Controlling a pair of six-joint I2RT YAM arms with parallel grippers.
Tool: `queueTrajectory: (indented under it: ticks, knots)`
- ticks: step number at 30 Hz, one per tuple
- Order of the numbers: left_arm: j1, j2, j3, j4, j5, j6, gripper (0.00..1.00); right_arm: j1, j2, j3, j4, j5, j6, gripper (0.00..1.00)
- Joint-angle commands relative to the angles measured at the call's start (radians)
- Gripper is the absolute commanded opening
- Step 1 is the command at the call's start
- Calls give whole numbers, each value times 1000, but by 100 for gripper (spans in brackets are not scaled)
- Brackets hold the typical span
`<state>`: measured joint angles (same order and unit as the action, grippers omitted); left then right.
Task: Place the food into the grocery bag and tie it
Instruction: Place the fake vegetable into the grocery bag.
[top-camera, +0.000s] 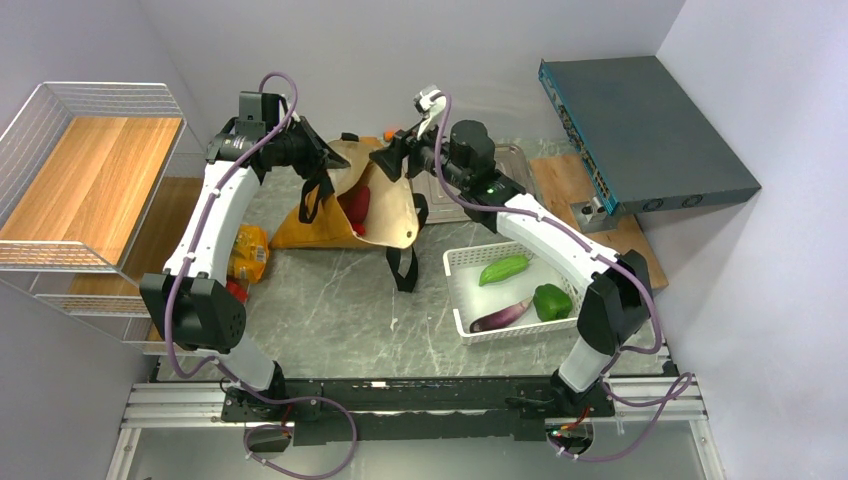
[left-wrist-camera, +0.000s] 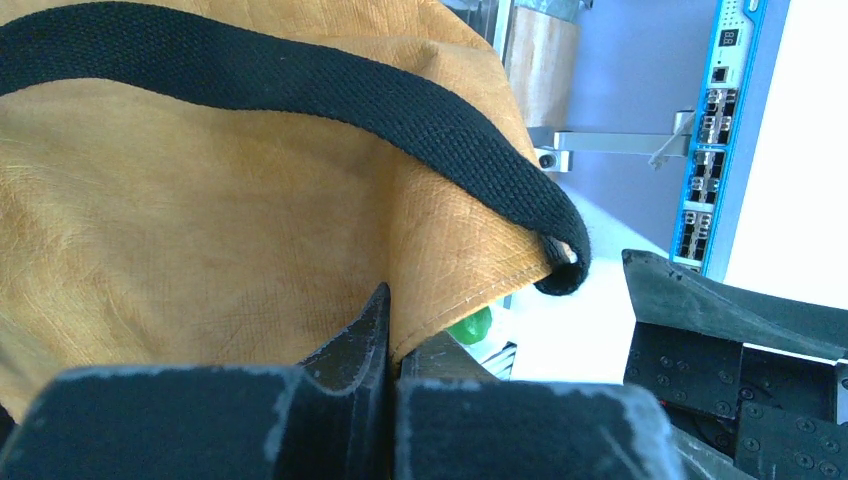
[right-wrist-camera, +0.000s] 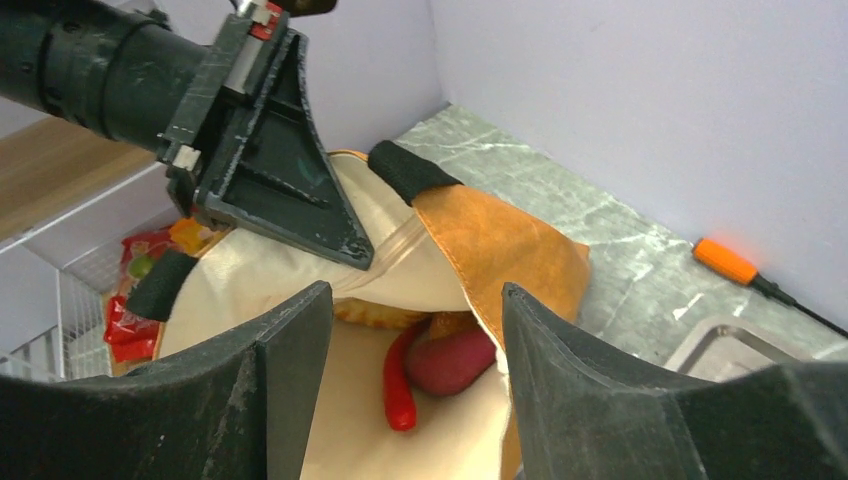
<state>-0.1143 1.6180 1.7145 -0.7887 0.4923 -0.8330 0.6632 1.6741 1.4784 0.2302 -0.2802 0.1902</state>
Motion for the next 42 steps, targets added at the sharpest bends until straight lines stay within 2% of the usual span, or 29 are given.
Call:
queueTrajectory:
  ticks: [1, 7, 11, 15, 23, 33, 42]
  knots:
    - [6, -33, 55, 52, 18, -21, 0, 3, -29, 89, -142, 85, -56, 65]
    - [11, -25, 69, 73, 31, -65, 0, -2, -66, 157, -344, 132, -86, 66]
    - [11, -9, 114, 59, 32, -89, 0, -20, -116, 151, -427, 179, -50, 69]
    - [11, -3, 139, 81, 41, -134, 0, -61, -150, 126, -491, 153, -11, 69]
    - [-6, -7, 166, 116, 38, -202, 0, -121, -218, 24, -489, 143, 52, 69]
    - [-51, -43, 170, 161, 3, -248, 0, -134, -270, -34, -472, 120, 65, 68]
    - [-76, -75, 165, 197, 1, -285, 0, -134, -312, -96, -479, 221, 72, 69]
